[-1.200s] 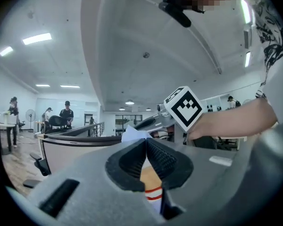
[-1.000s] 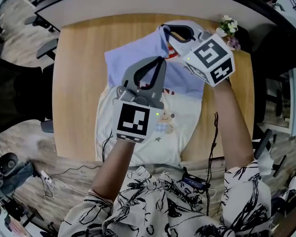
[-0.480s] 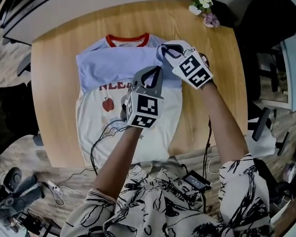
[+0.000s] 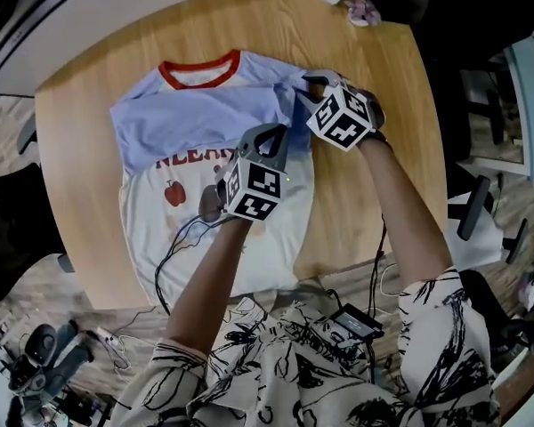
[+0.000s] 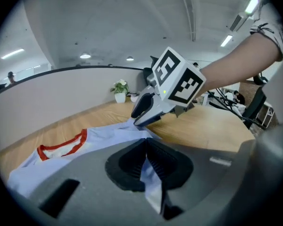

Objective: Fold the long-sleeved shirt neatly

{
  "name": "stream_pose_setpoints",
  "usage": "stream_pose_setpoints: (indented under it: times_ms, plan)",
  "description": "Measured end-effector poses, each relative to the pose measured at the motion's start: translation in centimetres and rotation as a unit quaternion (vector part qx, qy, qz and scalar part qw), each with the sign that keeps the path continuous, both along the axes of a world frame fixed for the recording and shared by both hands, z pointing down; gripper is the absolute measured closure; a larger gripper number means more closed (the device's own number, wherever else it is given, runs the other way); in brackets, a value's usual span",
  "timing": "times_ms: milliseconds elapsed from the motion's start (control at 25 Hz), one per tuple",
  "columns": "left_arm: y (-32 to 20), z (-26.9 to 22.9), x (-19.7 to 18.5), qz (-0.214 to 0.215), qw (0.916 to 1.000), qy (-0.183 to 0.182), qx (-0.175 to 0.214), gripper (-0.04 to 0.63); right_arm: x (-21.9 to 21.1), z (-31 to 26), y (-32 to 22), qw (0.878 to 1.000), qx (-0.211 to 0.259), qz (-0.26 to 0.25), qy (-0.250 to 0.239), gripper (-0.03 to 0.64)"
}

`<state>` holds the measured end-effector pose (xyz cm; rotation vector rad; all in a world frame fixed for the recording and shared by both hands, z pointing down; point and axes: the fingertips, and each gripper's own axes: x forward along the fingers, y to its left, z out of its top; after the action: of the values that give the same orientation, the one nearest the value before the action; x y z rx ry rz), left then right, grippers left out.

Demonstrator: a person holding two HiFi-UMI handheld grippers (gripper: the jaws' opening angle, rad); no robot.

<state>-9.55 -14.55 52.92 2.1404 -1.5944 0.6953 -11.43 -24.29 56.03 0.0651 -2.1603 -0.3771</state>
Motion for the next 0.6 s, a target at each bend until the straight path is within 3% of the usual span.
stream_pose_setpoints:
  times_ms: [120,200,320,400,480,600]
  plan:
    - [-0.1,1.2,0.8,0.022,0.9991,-0.035,-0.005,0.580,2.0,-0.1,-2.1,0.998,0.005,0.055,-0.007,0.500]
    - [0.1,2.4,1.8,0.053,0.9972,-0.050,-0.021,0.571,2.0,-1.1,-2.1,0.996,-0.025,0.080,-0.040,0.501]
    - [1.1,3.4,3.5,0.093,0.9936,-0.043,-0.049,0.406,-0.4,-2.6,0.3,0.988,-0.105,0.079,-0.082,0.491]
    - [1.7,2.4,3.2,0.086,0.9947,-0.040,-0.040,0.390,-2.3,-3.4,2.7,0.976,-0.175,0.081,-0.104,0.476]
    - [2.4,1.5,1.6,0.058,0.9967,-0.044,-0.034,0.388,-3.7,-3.7,4.2,0.966,-0.214,0.094,-0.110,0.476]
    - [3.7,1.9,-2.0,0.008,0.9973,-0.052,-0.052,0.388,-4.3,-2.0,4.9,0.974,-0.189,0.105,-0.065,0.499]
